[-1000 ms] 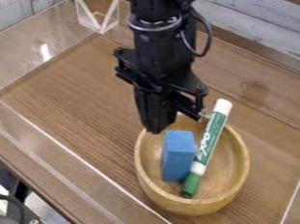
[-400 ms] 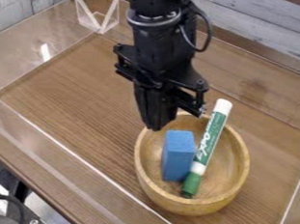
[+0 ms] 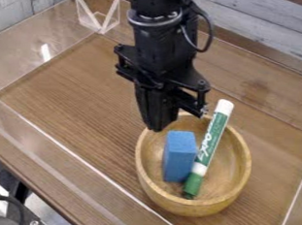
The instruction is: Put the blue block in the brown bowl
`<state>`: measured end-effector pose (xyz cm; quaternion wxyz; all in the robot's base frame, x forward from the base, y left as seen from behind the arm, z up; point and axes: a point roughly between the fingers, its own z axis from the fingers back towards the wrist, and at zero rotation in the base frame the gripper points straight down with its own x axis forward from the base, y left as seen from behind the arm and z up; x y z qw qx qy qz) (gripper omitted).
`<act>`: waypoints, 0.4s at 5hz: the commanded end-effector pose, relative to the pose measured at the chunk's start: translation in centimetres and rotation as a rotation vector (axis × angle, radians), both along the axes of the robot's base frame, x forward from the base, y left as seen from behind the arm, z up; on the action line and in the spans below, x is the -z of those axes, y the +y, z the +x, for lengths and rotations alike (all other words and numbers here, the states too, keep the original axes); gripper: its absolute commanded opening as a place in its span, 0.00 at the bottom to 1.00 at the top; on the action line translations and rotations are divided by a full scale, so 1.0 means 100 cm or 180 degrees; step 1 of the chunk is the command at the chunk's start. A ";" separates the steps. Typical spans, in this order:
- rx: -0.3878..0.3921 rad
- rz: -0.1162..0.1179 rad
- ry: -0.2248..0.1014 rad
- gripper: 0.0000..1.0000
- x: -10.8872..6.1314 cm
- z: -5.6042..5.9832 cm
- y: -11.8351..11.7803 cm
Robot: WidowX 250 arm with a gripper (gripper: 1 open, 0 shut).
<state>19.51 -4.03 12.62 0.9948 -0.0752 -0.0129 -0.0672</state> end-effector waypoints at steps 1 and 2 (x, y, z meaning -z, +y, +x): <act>-0.0006 -0.0030 -0.0228 0.00 -0.017 0.010 -0.001; -0.0002 -0.0036 -0.0234 0.00 -0.018 0.010 -0.001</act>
